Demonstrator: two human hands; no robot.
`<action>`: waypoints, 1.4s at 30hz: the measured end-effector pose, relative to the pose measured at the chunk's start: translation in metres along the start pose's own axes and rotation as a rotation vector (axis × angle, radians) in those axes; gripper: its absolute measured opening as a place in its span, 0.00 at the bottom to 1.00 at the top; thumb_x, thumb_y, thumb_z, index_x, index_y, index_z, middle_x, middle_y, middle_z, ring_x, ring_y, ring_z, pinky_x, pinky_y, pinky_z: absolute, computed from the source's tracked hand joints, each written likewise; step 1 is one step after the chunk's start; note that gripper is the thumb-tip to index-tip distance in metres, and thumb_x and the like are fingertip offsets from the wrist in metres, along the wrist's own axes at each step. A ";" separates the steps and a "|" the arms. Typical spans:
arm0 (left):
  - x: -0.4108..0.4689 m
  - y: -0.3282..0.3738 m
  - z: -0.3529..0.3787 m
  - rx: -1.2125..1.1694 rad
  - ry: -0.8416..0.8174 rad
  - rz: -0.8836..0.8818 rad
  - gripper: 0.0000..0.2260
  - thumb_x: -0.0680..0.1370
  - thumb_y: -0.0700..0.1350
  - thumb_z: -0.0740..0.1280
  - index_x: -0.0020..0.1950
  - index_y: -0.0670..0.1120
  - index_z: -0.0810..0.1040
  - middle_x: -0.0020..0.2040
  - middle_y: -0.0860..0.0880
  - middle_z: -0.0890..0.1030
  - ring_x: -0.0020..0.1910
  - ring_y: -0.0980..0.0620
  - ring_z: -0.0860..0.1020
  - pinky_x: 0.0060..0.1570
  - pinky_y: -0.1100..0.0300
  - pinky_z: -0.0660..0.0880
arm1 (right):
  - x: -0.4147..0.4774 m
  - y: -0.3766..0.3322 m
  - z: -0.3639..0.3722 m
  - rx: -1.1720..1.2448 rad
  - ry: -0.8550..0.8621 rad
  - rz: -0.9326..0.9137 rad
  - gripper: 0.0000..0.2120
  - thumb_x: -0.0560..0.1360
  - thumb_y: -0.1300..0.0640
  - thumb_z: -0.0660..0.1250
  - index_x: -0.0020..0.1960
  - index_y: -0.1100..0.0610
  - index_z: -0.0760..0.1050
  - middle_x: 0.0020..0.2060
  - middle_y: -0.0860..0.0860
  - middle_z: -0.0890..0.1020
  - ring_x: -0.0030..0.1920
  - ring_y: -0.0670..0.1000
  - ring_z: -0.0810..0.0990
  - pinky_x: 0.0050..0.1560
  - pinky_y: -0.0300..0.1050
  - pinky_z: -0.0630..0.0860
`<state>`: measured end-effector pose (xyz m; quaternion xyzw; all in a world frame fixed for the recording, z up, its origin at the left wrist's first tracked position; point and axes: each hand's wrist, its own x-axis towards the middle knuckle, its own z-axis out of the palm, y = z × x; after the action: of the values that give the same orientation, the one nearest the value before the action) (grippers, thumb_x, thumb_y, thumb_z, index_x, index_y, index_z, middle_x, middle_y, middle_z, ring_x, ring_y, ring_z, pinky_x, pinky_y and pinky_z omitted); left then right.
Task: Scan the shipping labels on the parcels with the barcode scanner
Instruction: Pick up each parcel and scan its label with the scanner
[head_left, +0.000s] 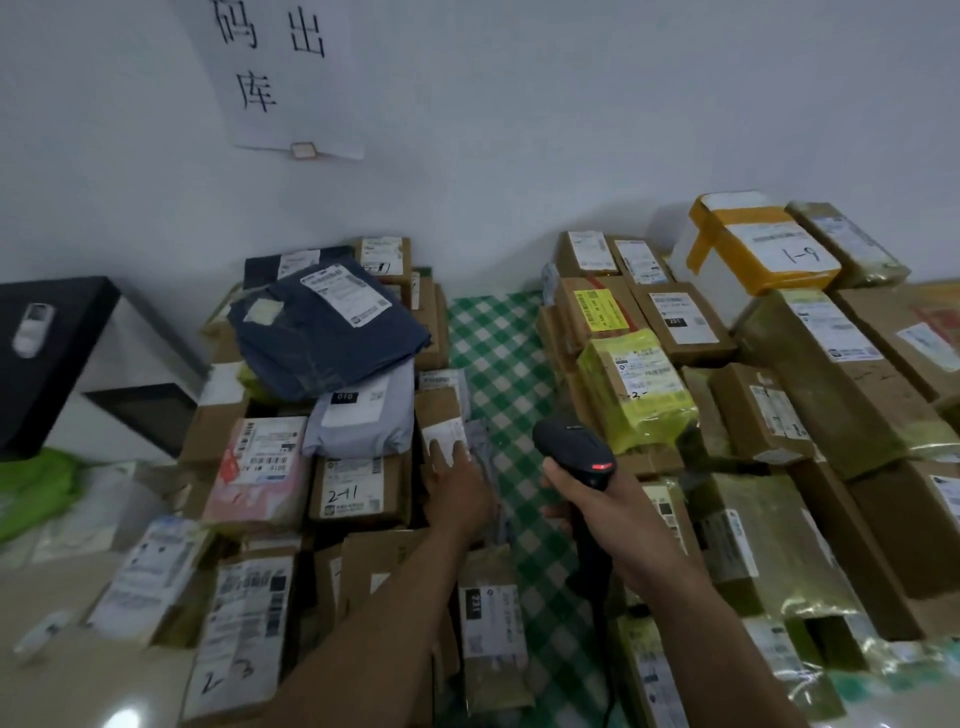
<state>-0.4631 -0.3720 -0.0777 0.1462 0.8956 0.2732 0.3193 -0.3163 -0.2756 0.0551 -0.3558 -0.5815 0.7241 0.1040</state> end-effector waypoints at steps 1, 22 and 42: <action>0.004 0.002 -0.003 -0.003 -0.010 -0.015 0.33 0.83 0.40 0.58 0.85 0.50 0.45 0.83 0.45 0.35 0.82 0.38 0.42 0.78 0.41 0.55 | 0.002 0.001 0.002 -0.005 -0.002 0.000 0.11 0.79 0.57 0.74 0.57 0.43 0.79 0.55 0.49 0.86 0.52 0.54 0.86 0.36 0.35 0.79; -0.034 0.031 -0.023 -0.532 0.173 0.160 0.32 0.78 0.49 0.74 0.81 0.50 0.67 0.76 0.54 0.70 0.73 0.53 0.70 0.68 0.59 0.71 | 0.016 0.006 -0.008 -0.057 0.118 -0.001 0.14 0.78 0.50 0.75 0.63 0.45 0.80 0.51 0.45 0.87 0.52 0.49 0.86 0.41 0.36 0.79; -0.079 0.028 -0.057 -0.777 -0.021 0.349 0.31 0.78 0.43 0.75 0.77 0.61 0.68 0.60 0.63 0.78 0.56 0.67 0.77 0.45 0.72 0.78 | -0.009 -0.011 0.004 -0.125 0.025 -0.163 0.19 0.78 0.54 0.74 0.67 0.46 0.77 0.55 0.44 0.85 0.48 0.39 0.85 0.40 0.35 0.80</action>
<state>-0.4384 -0.4065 0.0139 0.1672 0.6845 0.6388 0.3089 -0.3154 -0.2805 0.0687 -0.3223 -0.6512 0.6710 0.1474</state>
